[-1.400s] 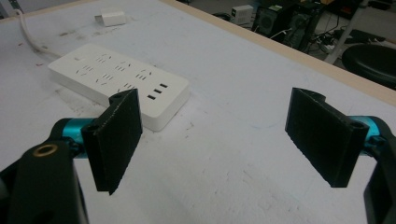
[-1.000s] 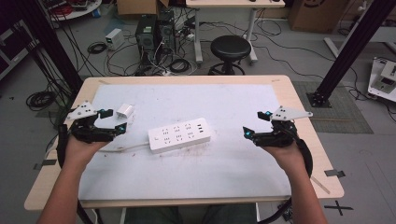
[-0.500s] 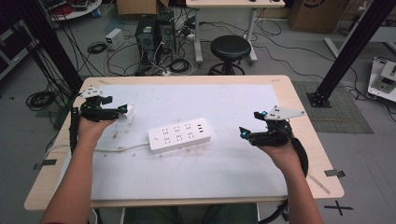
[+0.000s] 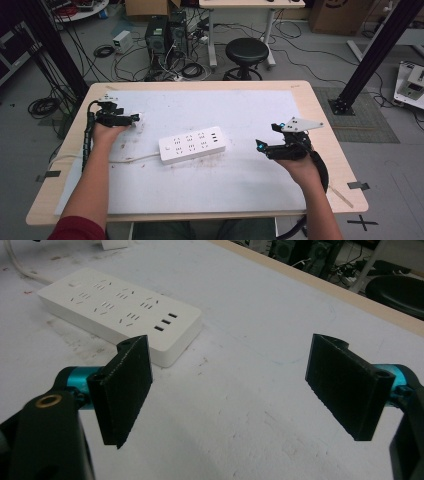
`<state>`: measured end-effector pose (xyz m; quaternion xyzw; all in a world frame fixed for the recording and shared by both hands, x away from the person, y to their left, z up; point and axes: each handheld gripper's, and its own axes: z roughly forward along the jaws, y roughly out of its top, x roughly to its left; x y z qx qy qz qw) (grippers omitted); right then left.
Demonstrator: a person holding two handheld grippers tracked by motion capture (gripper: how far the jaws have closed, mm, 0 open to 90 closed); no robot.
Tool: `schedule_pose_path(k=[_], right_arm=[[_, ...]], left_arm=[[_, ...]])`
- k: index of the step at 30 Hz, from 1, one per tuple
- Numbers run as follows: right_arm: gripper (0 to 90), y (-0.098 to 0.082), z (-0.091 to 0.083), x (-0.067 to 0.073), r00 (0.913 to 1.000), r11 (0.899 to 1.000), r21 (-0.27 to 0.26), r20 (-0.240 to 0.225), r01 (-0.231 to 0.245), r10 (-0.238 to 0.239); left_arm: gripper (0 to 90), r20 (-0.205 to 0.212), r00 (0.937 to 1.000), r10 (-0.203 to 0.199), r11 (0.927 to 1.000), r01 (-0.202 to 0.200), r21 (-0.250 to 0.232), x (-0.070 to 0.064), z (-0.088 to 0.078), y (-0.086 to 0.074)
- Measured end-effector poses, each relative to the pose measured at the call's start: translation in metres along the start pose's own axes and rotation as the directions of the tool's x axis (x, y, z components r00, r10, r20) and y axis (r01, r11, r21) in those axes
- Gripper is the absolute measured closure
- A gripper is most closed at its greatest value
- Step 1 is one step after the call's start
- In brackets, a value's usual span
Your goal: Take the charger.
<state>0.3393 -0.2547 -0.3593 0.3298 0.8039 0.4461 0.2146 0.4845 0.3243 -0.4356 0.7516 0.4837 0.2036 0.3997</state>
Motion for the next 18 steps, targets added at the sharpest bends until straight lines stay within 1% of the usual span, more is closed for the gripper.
schedule_pose_path(k=[1,2,3,4,7,8,9,10,11,12,13,14,16,17,18], right_arm=[[19.1,0.0,0.0,0.0,1.0,1.0,0.0,0.003,-0.001,0.001],[19.1,0.0,0.0,0.001,1.0,1.0,0.002,0.008,-0.004,0.004],[19.1,0.0,0.0,0.002,0.9999,1.0,0.002,0.008,-0.01,0.01],[19.1,0.0,0.001,0.002,1.0,1.0,-0.002,0.007,0.001,-0.001],[19.2,0.002,0.002,0.005,1.0,1.0,0.002,0.005,-0.003,0.003],[19.1,0.002,0.002,0.005,1.0,1.0,0.003,0.006,0.004,-0.005],[19.1,0.002,0.002,0.006,1.0,1.0,0.005,0.004,0.001,-0.001],[19.1,0.003,0.002,0.006,1.0,1.0,0.005,0.003,0.007,-0.007],[19.2,0.003,0.002,0.006,1.0,1.0,0.006,0.004,0.004,-0.004],[19.1,0.003,0.003,0.006,0.9999,1.0,0.001,0.003,0.011,-0.011],[19.1,0.004,0.002,0.006,1.0,1.0,0.001,0.005,0.009,-0.009],[19.1,0.004,0.002,0.006,0.9999,1.0,0.0,0.004,0.01,-0.01],[19.1,0.004,0.002,0.007,0.9999,1.0,0.0,0.007,0.011,-0.011],[19.1,0.004,0.002,0.007,0.9999,1.0,0.0,0.008,0.011,-0.011],[19.1,0.004,0.002,0.006,0.9999,1.0,-0.001,0.007,0.008,-0.008]], left_arm=[[19.2,-0.004,1.0,-0.006,1.0,0.006,0.004,-0.001,0.002,-0.001],[19.2,-0.006,1.0,0.004,0.9998,-0.004,0.017,-0.002,0.004,-0.002],[19.1,-0.011,0.9999,0.003,0.9998,-0.003,0.021,-0.003,0.006,-0.002],[19.2,-0.019,0.9998,0.009,0.9994,-0.009,0.034,-0.003,0.007,-0.003],[19.1,-0.013,0.9999,0.001,0.9994,-0.001,0.035,-0.004,0.01,-0.004],[19.1,-0.013,0.9999,0.011,0.9992,-0.01,0.038,-0.004,0.01,-0.004],[19.5,-0.019,0.9997,0.014,0.9991,-0.014,0.041,-0.004,0.01,-0.004],[19.8,-0.025,0.9997,0.008,0.9992,-0.007,0.039,-0.004,0.011,-0.004],[20.2,-0.025,0.9996,0.011,0.9991,-0.01,0.042,-0.004,0.012,-0.005],[20.7,-0.024,0.9997,0.007,0.999,-0.006,0.043,-0.004,0.012,-0.005],[21.9,-0.029,0.9995,0.012,0.9986,-0.011,0.051,-0.003,0.012,-0.005],[22.8,-0.03,0.9995,0.008,0.9987,-0.007,0.051,-0.003,0.013,-0.006],[24.7,-0.019,0.9998,0.01,0.9985,-0.009,0.054,-0.004,0.014,-0.006],[26.6,-0.025,0.9994,0.022,0.9979,-0.021,0.061,-0.004,0.014,-0.006],[27.3,-0.031,0.9992,0.025,0.9979,-0.023,0.061,-0.004,0.014,-0.006]])
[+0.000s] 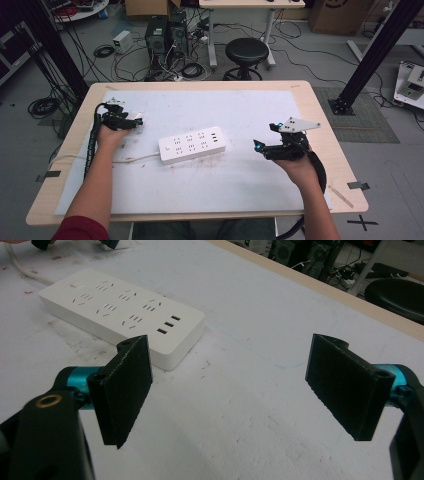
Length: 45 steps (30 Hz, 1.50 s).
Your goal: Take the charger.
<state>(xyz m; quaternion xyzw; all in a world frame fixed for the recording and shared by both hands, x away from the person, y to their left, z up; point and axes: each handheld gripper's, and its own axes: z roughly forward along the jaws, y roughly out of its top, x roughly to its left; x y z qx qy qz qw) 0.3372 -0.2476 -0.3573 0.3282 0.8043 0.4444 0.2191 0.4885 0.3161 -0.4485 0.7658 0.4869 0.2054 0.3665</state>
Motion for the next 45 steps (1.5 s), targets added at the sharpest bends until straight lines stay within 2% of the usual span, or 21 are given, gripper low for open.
schedule_pose_path(k=[2,5,8,12,18,21,27,30,36,39,42,44,45], right_arm=[[19.2,0.0,0.0,0.0,1.0,1.0,-0.001,0.003,-0.005,0.005],[19.1,0.0,0.0,0.0,1.0,1.0,-0.001,0.005,-0.002,0.002],[19.1,0.001,-0.001,0.0,1.0,1.0,-0.003,0.002,0.002,-0.002],[19.1,0.001,-0.002,-0.001,1.0,1.0,-0.006,0.004,0.005,-0.005],[19.1,0.001,-0.004,-0.001,1.0,1.0,-0.008,0.003,0.007,-0.007],[19.1,0.001,-0.005,-0.001,1.0,1.0,-0.005,0.006,-0.006,0.006],[19.1,0.003,-0.006,-0.003,0.9999,1.0,-0.01,-0.015,-0.002,0.002],[19.1,0.003,-0.008,-0.003,0.9996,1.0,-0.012,-0.03,0.002,-0.003],[19.2,0.003,-0.011,-0.002,0.9982,1.0,-0.008,-0.06,0.002,-0.003],[19.1,0.002,-0.01,-0.002,0.9971,1.0,-0.013,-0.076,-0.003,0.002],[19.1,0.002,-0.008,-0.001,0.9968,1.0,-0.012,-0.08,-0.005,0.004],[19.1,0.002,-0.005,0.0,0.9968,1.0,-0.015,-0.08,-0.003,0.002],[19.1,0.003,-0.005,0.0,0.9966,1.0,-0.014,-0.083,-0.002,0.001]], left_arm=[[30.3,0.009,1.0,-0.004,1.0,0.004,-0.005,-0.001,0.0,0.0],[35.4,0.0,0.9999,0.013,0.9999,-0.013,-0.003,-0.001,-0.001,0.001],[38.8,-0.006,0.9999,0.012,0.9999,-0.012,0.002,-0.002,-0.002,0.001],[40.9,-0.003,1.0,0.004,1.0,-0.004,0.005,-0.002,0.0,0.001],[42.4,-0.003,0.9998,0.02,0.9997,-0.02,0.017,-0.002,-0.004,0.002],[42.4,0.016,0.9997,0.018,0.9998,-0.017,-0.011,-0.004,-0.012,0.006],[42.4,0.057,0.9959,0.071,0.9951,-0.066,-0.073,-0.021,-0.047,0.019],[42.4,0.078,0.9911,0.107,0.9904,-0.1,-0.096,-0.032,-0.066,0.023],[42.4,0.129,0.9754,0.179,0.9768,-0.161,-0.141,-0.062,-0.106,0.025],[42.4,0.151,0.9636,0.221,0.9674,-0.197,-0.16,-0.074,-0.123,0.022],[42.4,0.176,0.9528,0.247,0.9591,-0.215,-0.184,-0.084,-0.135,0.019],[42.4,0.196,0.9434,0.268,0.9517,-0.227,-0.207,-0.09,-0.143,0.016],[42.4,0.212,0.9355,0.283,0.9457,-0.235,-0.225,-0.094,-0.147,0.014]])
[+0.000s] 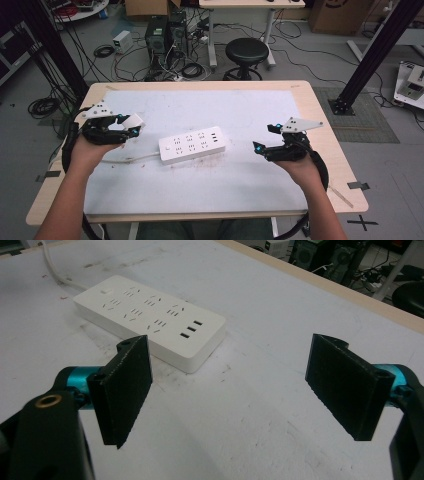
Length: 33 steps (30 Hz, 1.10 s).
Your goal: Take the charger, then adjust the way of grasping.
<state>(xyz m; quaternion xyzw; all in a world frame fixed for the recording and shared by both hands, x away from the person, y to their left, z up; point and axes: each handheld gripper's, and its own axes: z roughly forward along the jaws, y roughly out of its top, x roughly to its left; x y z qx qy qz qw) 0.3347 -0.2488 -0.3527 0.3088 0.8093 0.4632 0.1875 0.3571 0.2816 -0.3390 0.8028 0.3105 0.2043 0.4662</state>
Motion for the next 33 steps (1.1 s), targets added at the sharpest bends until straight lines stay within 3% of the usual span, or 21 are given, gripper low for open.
schedule_pose_path(k=[1,2,9,15,19,22,27,30,31,33], right_arm=[[19.1,0.0,0.0,0.0,1.0,1.0,0.0,0.0,0.0,0.0],[19.1,0.001,0.002,0.002,1.0,1.0,0.003,-0.004,-0.003,0.003],[19.1,0.0,0.003,0.006,0.9997,1.0,0.008,-0.021,0.009,-0.009],[19.1,-0.003,0.004,0.016,0.9978,1.0,0.019,-0.067,-0.001,0.003],[19.1,-0.006,0.008,0.022,0.9952,1.0,0.019,-0.096,-0.02,0.022],[19.1,-0.01,0.014,0.026,0.992,0.999,0.027,-0.121,-0.032,0.035],[19.1,-0.017,0.026,0.033,0.9831,0.996,0.038,-0.163,-0.078,0.083],[19.1,-0.019,0.032,0.037,0.9763,0.993,0.05,-0.186,-0.104,0.111],[19.1,-0.021,0.035,0.039,0.9706,0.992,0.053,-0.207,-0.115,0.124],[19.1,-0.022,0.04,0.042,0.9611,0.988,0.062,-0.231,-0.141,0.151]], left_arm=[[42.4,0.0,1.0,0.0,1.0,0.0,0.0,0.0,0.0,0.0],[42.4,0.048,0.9988,0.007,0.9995,-0.006,-0.03,-0.007,-0.003,-0.001],[42.4,0.106,0.992,0.068,0.9971,-0.064,-0.04,-0.03,-0.006,0.002],[42.4,0.167,0.9764,0.137,0.9901,-0.13,-0.053,-0.057,0.003,0.006],[42.4,0.208,0.9623,0.175,0.9844,-0.166,-0.057,-0.076,0.017,0.003],[42.4,0.246,0.9477,0.203,0.9791,-0.193,-0.065,-0.09,0.033,-0.002],[42.4,0.269,0.9255,0.266,0.9638,-0.259,-0.063,-0.108,0.055,-0.004],[42.4,0.27,0.9071,0.323,0.9462,-0.313,-0.081,-0.121,0.066,-0.002],[42.4,0.265,0.9033,0.337,0.9413,-0.326,-0.088,-0.125,0.068,-0.002],[42.4,0.255,0.8898,0.378,0.9257,-0.365,-0.1,-0.132,0.072,-0.002]])
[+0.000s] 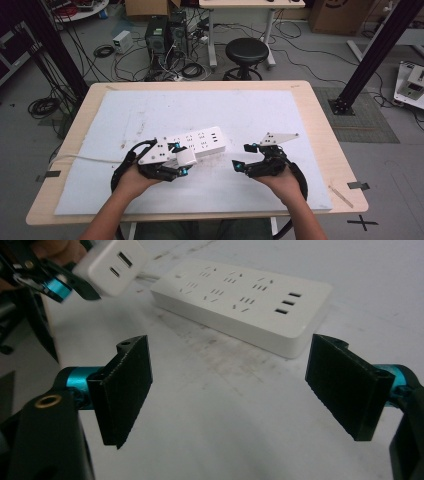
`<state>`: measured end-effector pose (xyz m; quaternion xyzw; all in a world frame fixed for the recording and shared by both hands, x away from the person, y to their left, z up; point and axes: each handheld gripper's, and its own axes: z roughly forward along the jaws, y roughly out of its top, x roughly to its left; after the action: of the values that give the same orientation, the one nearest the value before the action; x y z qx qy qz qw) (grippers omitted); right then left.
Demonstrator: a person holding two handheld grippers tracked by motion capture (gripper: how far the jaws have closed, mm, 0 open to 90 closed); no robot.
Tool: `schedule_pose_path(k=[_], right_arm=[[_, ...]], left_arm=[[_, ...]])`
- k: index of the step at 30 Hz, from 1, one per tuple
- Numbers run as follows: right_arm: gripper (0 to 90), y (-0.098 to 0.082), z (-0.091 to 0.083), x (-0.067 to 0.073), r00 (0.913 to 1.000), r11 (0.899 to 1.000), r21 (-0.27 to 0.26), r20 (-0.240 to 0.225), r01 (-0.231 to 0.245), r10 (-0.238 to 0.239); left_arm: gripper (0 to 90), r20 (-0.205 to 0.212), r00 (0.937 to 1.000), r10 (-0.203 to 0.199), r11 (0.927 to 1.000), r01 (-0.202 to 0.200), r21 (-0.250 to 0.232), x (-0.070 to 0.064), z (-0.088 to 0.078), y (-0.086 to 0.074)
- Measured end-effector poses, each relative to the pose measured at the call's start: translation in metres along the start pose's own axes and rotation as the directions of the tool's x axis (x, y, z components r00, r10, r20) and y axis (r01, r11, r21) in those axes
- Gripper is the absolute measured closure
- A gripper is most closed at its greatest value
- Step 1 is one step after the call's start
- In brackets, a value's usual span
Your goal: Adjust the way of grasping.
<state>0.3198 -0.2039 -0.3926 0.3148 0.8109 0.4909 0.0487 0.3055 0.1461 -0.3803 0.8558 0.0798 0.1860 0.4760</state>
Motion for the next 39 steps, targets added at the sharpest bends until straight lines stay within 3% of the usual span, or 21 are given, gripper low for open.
schedule_pose_path(k=[1,5,7,8,9,14,16,21,25,26,29,33,34,36,37,39], right_arm=[[19.1,-0.001,0.002,0.001,0.9998,1.0,-0.003,-0.014,-0.011,0.011],[19.1,-0.003,0.01,0.006,0.9935,0.997,-0.019,-0.091,-0.07,0.068],[19.1,-0.003,0.013,0.008,0.9892,0.996,-0.025,-0.118,-0.091,0.087],[19.1,-0.003,0.014,0.009,0.9863,0.995,-0.027,-0.134,-0.101,0.096],[19.1,-0.003,0.019,0.012,0.9782,0.991,-0.026,-0.168,-0.127,0.121],[19.1,-0.005,0.031,0.018,0.9554,0.983,-0.025,-0.24,-0.184,0.173],[19.2,-0.006,0.037,0.019,0.9406,0.977,-0.021,-0.276,-0.211,0.197],[19.2,-0.005,0.047,0.022,0.9115,0.966,-0.005,-0.331,-0.26,0.243],[20.1,-0.004,0.055,0.023,0.8955,0.962,-0.001,-0.365,-0.275,0.255],[22.8,-0.004,0.056,0.022,0.8861,0.958,0.008,-0.378,-0.286,0.268],[26.8,-0.005,0.06,0.023,0.8719,0.953,0.012,-0.4,-0.303,0.282],[35.7,-0.006,0.064,0.024,0.8442,0.947,0.018,-0.448,-0.321,0.295],[38.2,-0.006,0.064,0.024,0.8427,0.947,0.02,-0.451,-0.319,0.294],[43.5,-0.006,0.066,0.024,0.8333,0.946,0.022,-0.467,-0.323,0.295],[46.6,-0.006,0.066,0.025,0.8286,0.945,0.024,-0.473,-0.327,0.299],[56.4,-0.006,0.066,0.024,0.8137,0.945,0.027,-0.5,-0.327,0.296]], left_arm=[[42.4,-0.01,0.9994,0.033,0.9994,-0.033,0.001,-0.004,0.003,0.002],[42.4,-0.017,0.9946,0.103,0.9946,-0.103,-0.01,-0.015,0.013,0.006],[42.4,-0.013,0.9934,0.114,0.9934,-0.114,-0.014,-0.017,0.015,0.006],[42.4,-0.021,0.9881,0.152,0.9881,-0.152,-0.019,-0.023,0.019,0.007],[42.4,-0.026,0.9853,0.169,0.9855,-0.169,-0.016,-0.025,0.021,0.008],[42.4,-0.045,0.9744,0.22,0.9747,-0.222,-0.03,-0.036,0.028,0.009],[42.4,-0.062,0.9668,0.248,0.9677,-0.25,-0.029,-0.039,0.029,0.01],[42.4,-0.07,0.9552,0.287,0.956,-0.291,-0.04,-0.043,0.029,0.012],[42.4,-0.08,0.949,0.305,0.9496,-0.309,-0.05,-0.045,0.029,0.013],[42.4,-0.079,0.9487,0.306,0.9492,-0.31,-0.052,-0.045,0.029,0.013],[42.4,-0.08,0.9485,0.307,0.9486,-0.311,-0.056,-0.046,0.029,0.014],[42.4,-0.081,0.942,0.326,0.9413,-0.331,-0.066,-0.049,0.03,0.015],[42.4,-0.088,0.9399,0.33,0.9395,-0.336,-0.066,-0.05,0.03,0.016],[42.4,-0.084,0.9394,0.333,0.938,-0.339,-0.074,-0.051,0.031,0.017],[42.4,-0.09,0.9358,0.341,0.935,-0.347,-0.071,-0.051,0.031,0.017],[42.4,-0.086,0.9353,0.343,0.9342,-0.349,-0.072,-0.052,0.032,0.017]])
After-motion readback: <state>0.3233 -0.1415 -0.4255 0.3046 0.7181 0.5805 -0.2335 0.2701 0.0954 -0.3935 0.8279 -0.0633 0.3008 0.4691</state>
